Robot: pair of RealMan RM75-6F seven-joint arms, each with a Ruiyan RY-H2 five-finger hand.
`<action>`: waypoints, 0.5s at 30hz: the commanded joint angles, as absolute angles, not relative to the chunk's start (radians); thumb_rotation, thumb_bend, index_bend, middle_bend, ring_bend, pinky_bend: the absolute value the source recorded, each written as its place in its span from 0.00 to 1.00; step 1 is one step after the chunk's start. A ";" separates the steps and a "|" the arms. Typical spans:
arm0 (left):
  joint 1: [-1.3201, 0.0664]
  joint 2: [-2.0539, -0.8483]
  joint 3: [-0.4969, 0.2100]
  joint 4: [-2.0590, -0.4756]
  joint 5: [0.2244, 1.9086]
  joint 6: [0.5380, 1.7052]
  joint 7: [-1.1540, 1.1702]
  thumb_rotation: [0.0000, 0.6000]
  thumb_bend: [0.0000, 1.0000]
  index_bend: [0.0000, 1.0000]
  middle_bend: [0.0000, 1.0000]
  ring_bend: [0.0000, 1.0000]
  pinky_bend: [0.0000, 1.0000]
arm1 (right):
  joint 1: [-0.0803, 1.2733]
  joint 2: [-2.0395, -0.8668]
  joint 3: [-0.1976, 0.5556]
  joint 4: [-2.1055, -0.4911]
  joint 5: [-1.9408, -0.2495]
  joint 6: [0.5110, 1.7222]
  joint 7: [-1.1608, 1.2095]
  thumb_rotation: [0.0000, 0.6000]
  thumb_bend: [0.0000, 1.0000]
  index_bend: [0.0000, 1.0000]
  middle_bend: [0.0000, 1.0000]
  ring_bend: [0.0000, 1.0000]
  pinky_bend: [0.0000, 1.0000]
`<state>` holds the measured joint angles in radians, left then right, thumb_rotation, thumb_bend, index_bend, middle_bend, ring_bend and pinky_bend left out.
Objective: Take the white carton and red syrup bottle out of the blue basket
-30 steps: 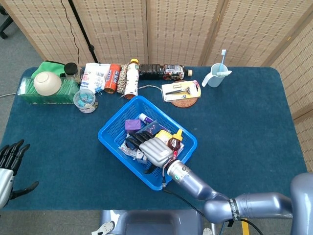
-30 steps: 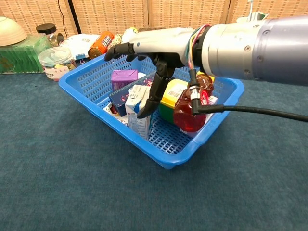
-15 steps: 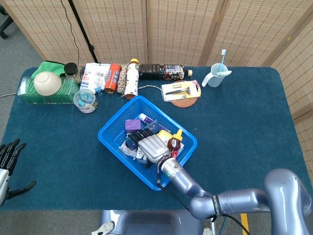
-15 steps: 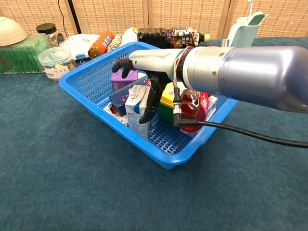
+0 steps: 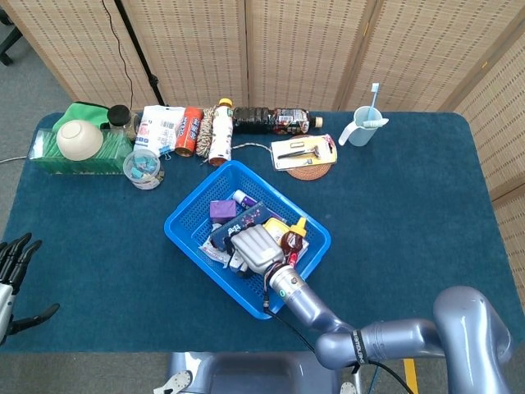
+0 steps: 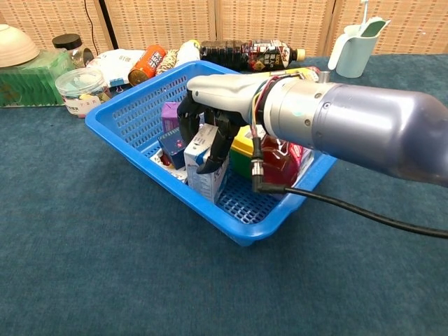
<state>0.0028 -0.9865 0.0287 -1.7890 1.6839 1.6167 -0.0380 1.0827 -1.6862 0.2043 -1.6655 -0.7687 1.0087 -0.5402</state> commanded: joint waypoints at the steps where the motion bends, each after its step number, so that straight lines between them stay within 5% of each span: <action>1: 0.003 -0.987 0.029 -1.789 1.685 1.617 -0.038 1.00 0.04 0.00 0.00 0.00 0.00 | 1.063 -1.696 0.204 -1.658 -0.813 1.030 -0.512 1.00 0.53 0.53 0.58 0.60 0.35; 15: 0.005 -0.985 0.031 -1.789 1.688 1.622 -0.045 1.00 0.04 0.00 0.00 0.00 0.00 | 1.007 -1.556 0.262 -1.823 -1.031 1.147 -0.503 1.00 0.59 0.55 0.59 0.60 0.37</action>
